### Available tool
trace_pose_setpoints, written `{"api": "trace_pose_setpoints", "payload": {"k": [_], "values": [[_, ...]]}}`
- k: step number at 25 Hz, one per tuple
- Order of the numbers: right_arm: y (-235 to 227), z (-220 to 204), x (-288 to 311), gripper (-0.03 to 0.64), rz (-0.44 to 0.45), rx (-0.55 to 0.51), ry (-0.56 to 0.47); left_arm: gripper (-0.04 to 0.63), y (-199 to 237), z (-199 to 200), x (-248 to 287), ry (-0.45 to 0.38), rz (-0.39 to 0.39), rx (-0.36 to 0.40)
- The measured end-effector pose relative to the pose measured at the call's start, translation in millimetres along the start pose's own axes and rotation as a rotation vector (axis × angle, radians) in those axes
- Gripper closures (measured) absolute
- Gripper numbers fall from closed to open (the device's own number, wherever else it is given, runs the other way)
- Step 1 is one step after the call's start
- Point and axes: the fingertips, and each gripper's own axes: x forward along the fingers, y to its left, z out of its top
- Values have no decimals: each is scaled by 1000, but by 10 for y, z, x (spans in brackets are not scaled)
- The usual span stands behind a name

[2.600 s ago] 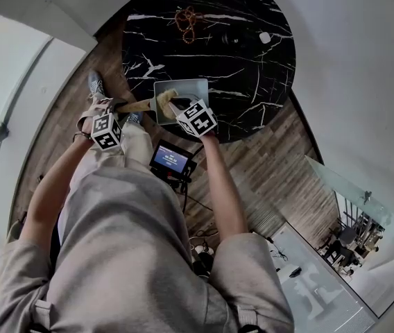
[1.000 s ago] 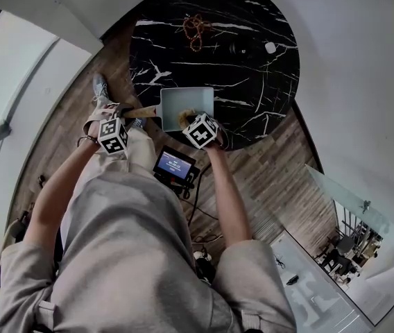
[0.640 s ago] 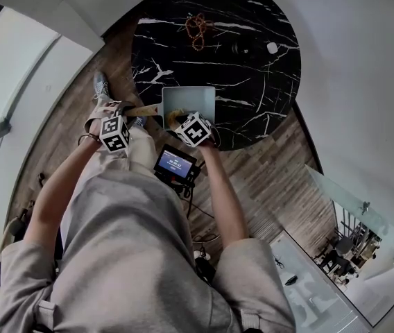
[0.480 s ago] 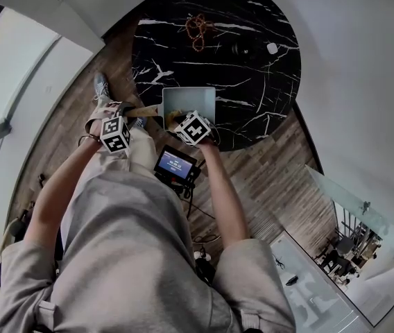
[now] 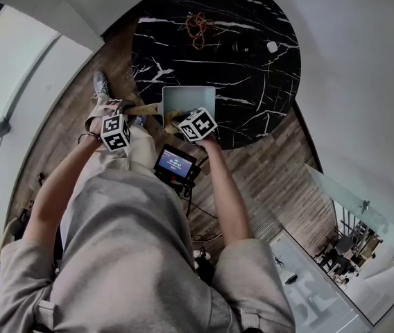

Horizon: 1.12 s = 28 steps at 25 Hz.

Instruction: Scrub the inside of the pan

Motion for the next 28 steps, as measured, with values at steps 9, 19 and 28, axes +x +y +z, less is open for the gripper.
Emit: {"api": "trace_pose_setpoints", "payload": {"k": [9, 19, 28], "values": [[69, 59, -299, 597, 114, 100, -154, 472, -18, -1, 12, -2, -6, -4], [-681, 211, -1003, 597, -430, -466, 56, 472, -39, -6, 21, -8, -11, -2], [-1154, 171, -845, 597, -560, -885, 422, 474, -26, 5, 13, -15, 17, 14]]}}
